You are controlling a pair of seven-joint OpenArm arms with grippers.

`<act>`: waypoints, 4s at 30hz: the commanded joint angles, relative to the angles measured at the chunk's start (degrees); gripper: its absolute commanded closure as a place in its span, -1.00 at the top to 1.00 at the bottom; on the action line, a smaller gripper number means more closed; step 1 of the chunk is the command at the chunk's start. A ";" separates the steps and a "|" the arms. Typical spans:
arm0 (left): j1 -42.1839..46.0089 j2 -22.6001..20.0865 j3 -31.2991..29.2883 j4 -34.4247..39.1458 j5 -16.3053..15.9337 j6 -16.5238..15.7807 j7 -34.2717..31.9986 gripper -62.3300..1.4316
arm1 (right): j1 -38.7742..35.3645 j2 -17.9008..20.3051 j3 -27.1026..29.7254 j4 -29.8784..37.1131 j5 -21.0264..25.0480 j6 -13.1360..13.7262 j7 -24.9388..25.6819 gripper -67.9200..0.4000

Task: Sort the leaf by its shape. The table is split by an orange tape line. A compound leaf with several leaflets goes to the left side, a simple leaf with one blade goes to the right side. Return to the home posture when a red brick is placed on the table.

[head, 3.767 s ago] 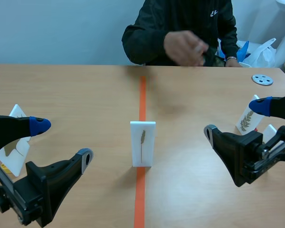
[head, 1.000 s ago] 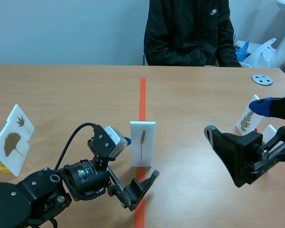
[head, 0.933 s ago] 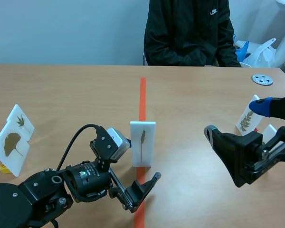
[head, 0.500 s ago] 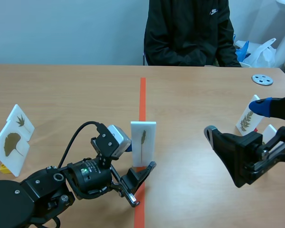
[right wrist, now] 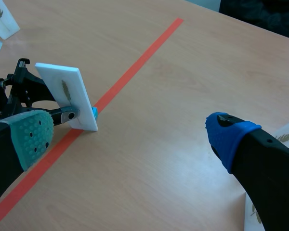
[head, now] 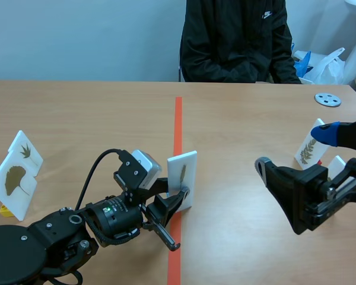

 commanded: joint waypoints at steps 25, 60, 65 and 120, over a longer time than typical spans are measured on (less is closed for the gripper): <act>22.32 -0.76 -19.67 29.57 -0.39 0.46 5.90 -0.83 | 0.68 0.02 0.09 0.11 0.68 -0.02 0.70 1.00; 41.90 2.36 -48.13 34.18 -9.05 5.75 9.66 -0.82 | 0.70 0.04 0.09 0.11 0.70 -0.02 0.87 1.00; 39.91 2.32 -49.86 29.40 -9.22 6.14 5.33 -0.82 | 0.70 0.04 0.09 0.11 0.68 -0.02 0.87 1.00; 43.87 1.81 -58.51 40.81 -12.00 4.92 -1.86 0.28 | 0.68 0.02 0.09 0.11 0.68 -0.02 0.87 1.00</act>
